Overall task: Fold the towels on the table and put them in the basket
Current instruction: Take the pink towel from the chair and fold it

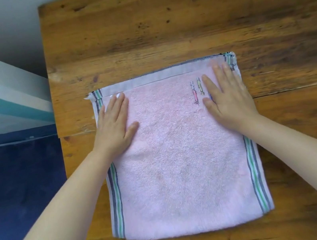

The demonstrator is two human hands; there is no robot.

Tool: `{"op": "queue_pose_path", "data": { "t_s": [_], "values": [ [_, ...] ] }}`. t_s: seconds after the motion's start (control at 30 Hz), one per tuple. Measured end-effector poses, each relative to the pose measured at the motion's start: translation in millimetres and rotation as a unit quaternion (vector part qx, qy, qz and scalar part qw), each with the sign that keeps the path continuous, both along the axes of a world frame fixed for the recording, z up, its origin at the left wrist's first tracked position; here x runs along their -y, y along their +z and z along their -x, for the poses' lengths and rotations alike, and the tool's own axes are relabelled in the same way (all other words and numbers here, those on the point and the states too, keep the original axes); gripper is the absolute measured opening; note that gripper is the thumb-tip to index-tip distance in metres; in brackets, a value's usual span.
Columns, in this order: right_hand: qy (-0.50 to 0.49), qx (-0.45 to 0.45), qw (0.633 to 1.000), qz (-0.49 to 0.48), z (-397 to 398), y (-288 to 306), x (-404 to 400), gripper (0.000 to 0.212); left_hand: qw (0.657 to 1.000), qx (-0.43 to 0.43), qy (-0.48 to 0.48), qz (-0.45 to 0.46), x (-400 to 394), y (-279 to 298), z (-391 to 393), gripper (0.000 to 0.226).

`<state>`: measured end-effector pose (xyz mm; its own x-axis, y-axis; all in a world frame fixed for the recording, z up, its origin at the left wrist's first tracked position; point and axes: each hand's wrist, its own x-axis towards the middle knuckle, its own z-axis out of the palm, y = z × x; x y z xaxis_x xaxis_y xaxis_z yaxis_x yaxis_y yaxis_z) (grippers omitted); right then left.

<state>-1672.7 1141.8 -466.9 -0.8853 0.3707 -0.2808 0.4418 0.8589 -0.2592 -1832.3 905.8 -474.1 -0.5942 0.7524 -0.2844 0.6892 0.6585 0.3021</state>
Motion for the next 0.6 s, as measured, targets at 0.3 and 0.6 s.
{"op": "queue_pose_path", "data": {
  "t_s": [0.3,0.6],
  "values": [
    [-0.028,-0.002,0.999,0.045,-22,4,-1,0.064,0.993,-0.03,0.023,0.111,-3,4,-10,0.073],
    [-0.273,-0.026,0.961,0.04,-140,36,90,0.064,0.995,0.001,0.092,0.036,78,28,-123,0.065]
  ]
}}
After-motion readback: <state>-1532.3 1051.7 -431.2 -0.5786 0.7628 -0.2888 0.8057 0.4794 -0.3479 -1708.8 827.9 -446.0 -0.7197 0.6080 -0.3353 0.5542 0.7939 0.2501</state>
